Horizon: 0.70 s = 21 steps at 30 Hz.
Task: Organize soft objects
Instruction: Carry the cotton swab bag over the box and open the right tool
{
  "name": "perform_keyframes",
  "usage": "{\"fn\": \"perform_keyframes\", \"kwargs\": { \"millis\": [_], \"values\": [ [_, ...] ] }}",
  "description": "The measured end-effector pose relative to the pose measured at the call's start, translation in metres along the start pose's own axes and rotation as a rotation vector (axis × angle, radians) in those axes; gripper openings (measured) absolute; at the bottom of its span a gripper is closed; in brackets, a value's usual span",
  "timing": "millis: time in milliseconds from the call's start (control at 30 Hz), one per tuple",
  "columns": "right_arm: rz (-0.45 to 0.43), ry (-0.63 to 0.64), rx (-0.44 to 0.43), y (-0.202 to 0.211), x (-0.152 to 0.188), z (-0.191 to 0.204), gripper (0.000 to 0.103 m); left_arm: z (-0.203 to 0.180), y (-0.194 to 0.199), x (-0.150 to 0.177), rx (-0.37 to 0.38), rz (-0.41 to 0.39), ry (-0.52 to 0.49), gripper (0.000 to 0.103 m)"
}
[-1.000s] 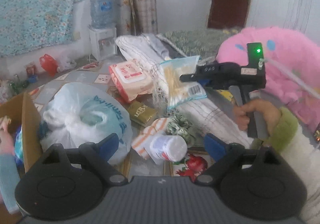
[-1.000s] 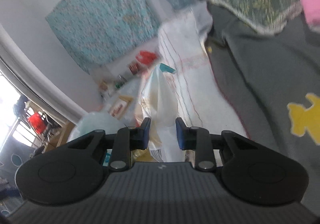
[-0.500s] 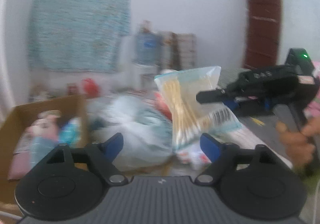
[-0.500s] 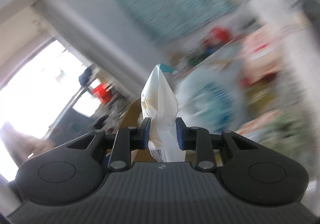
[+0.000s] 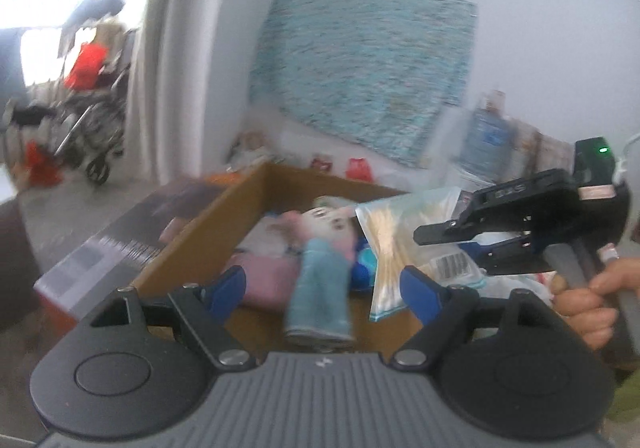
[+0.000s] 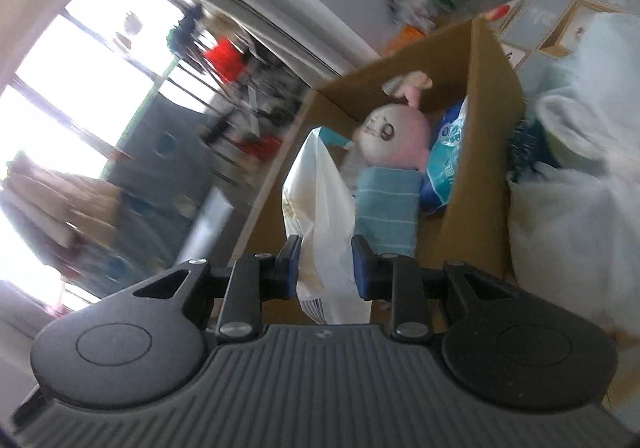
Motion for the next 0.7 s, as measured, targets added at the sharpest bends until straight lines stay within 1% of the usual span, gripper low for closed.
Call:
{"fn": "perform_keyframes", "kwargs": {
  "millis": [67, 133, 167, 300, 433, 467, 533, 633, 667, 700],
  "values": [
    [0.002, 0.032, 0.071, -0.024, -0.003, 0.004, 0.028, 0.01, -0.003, 0.003, -0.007, 0.014, 0.025, 0.085],
    [-0.006, 0.074, 0.13, -0.038, -0.002, 0.004, 0.025, 0.018, -0.007, 0.006, -0.012, 0.024, 0.042, 0.085],
    [-0.017, 0.121, 0.159, -0.043, -0.002, 0.012, 0.028, 0.021, -0.009, 0.007, -0.014, 0.027, 0.05, 0.086],
    [0.007, 0.16, 0.235, -0.065, -0.001, 0.024, 0.029, 0.034, -0.008, 0.017, -0.003, 0.035, 0.083, 0.086],
    [0.017, 0.212, 0.316, -0.076, 0.006, 0.028, 0.031, 0.037, -0.003, 0.026, 0.007, 0.039, 0.085, 0.087],
    [0.016, 0.219, 0.331, -0.077, 0.008, 0.029, 0.033, 0.037, -0.004, 0.028, 0.007, 0.042, 0.087, 0.087],
    [0.012, 0.227, 0.333, -0.074, 0.01, 0.031, 0.038, 0.039, -0.005, 0.03, 0.009, 0.046, 0.092, 0.087],
    [-0.002, 0.233, 0.333, -0.07, 0.007, 0.036, 0.053, 0.042, -0.005, 0.031, 0.015, 0.049, 0.095, 0.087],
    [-0.021, 0.251, 0.339, -0.065, 0.009, 0.041, 0.062, 0.041, -0.005, 0.03, 0.015, 0.049, 0.093, 0.087],
    [-0.036, 0.269, 0.338, -0.061, 0.01, 0.045, 0.066, 0.041, -0.005, 0.031, 0.016, 0.048, 0.091, 0.088]
  ]
}}
Point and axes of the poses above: each gripper's, at about its wrist camera, not at the fingertips, and y roughly against the way its jaws point, z to its left, x to its underside, the point moved 2 cm from there along -y, roughly the way its jaws point, and after that the axes turned 14 degrees about -y, right-handed, at the moved point
